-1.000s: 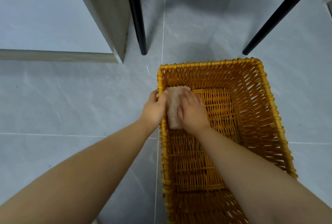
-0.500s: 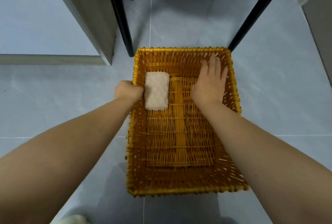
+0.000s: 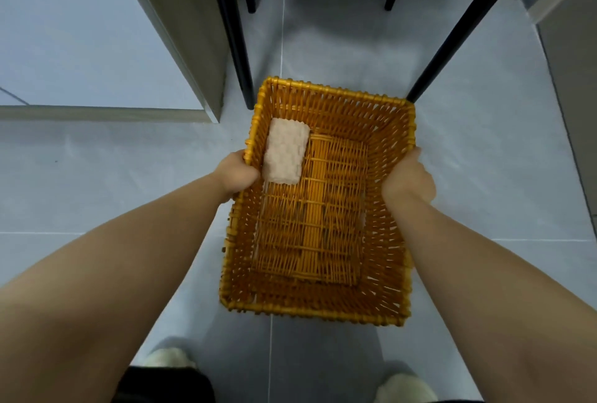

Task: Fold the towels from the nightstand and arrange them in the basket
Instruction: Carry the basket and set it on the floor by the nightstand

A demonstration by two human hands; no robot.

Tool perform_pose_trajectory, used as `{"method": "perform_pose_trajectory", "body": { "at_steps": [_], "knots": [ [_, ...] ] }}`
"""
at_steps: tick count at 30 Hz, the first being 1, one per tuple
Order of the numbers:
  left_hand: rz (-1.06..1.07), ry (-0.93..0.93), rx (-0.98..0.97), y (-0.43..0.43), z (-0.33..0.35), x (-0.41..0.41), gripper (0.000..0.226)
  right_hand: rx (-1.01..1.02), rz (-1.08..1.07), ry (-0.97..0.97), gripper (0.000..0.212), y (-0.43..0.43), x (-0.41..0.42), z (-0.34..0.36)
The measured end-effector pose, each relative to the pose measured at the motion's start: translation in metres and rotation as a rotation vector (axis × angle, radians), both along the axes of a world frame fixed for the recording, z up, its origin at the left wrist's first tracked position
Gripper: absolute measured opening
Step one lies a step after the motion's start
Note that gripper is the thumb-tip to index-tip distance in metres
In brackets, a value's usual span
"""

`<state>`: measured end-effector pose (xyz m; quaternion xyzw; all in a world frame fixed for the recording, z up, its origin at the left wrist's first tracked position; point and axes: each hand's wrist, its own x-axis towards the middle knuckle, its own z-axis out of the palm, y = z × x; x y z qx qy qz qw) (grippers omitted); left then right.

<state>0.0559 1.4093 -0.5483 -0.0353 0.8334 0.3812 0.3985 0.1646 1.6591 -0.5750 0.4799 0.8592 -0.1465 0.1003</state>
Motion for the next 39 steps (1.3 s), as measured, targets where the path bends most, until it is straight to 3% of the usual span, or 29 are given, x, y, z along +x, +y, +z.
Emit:
{"method": "perform_pose_trajectory", "body": {
  "at_steps": [8, 17, 21, 25, 31, 39],
  "knots": [
    [0.157, -0.056, 0.001, -0.050, 0.151, 0.008, 0.032, -0.024, 0.068, 0.055, 0.056, -0.050, -0.016, 0.152],
    [0.462, -0.048, 0.005, -0.151, 0.368, 0.030, 0.024, -0.129, 0.245, 0.129, 0.052, -0.149, -0.069, 0.380],
    [0.604, -0.030, 0.015, -0.206, 0.467, 0.038, 0.030, -0.202, 0.361, 0.149, 0.037, -0.196, -0.085, 0.476],
    [0.733, -0.045, 0.040, -0.261, 0.547, 0.058, 0.051, -0.286, 0.416, 0.132, 0.029, -0.234, -0.084, 0.550],
    [0.797, 0.014, 0.061, -0.323, 0.628, 0.098, 0.049, -0.235, 0.574, 0.234, 0.009, -0.299, -0.082, 0.624],
    [1.028, 0.133, 0.084, -0.405, 0.682, 0.170, 0.044, -0.258, 0.891, 0.322, 0.018, -0.403, -0.080, 0.684]
  ]
}}
